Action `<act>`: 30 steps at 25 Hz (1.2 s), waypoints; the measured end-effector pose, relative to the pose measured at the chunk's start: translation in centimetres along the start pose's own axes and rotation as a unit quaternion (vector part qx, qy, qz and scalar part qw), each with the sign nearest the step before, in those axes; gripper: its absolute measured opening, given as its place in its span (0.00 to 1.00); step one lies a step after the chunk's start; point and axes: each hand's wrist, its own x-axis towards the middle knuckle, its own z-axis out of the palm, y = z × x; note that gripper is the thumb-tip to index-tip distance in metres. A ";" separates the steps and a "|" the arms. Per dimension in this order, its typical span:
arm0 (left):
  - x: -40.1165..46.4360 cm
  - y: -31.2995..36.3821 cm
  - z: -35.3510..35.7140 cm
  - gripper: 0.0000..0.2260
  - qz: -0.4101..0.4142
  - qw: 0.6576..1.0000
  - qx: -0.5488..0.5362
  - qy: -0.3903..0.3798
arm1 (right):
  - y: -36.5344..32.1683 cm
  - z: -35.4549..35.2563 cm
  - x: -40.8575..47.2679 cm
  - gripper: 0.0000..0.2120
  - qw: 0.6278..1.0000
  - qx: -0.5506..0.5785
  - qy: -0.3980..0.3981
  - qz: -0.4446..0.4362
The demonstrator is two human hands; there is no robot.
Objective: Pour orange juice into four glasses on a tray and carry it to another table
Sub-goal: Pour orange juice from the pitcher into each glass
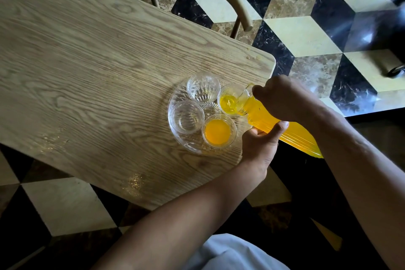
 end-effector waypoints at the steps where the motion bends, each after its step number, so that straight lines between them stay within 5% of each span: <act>1: 0.0 0.0 0.0 0.27 0.000 1.000 0.002 0.000 | 0.0 0.0 0.0 0.24 1.000 0.000 -0.002 0.002; 30: 0.1 0.0 -0.7 0.27 -0.008 1.000 -0.011 -0.024 | -0.8 -0.2 0.0 0.24 1.000 -0.011 -0.006 0.018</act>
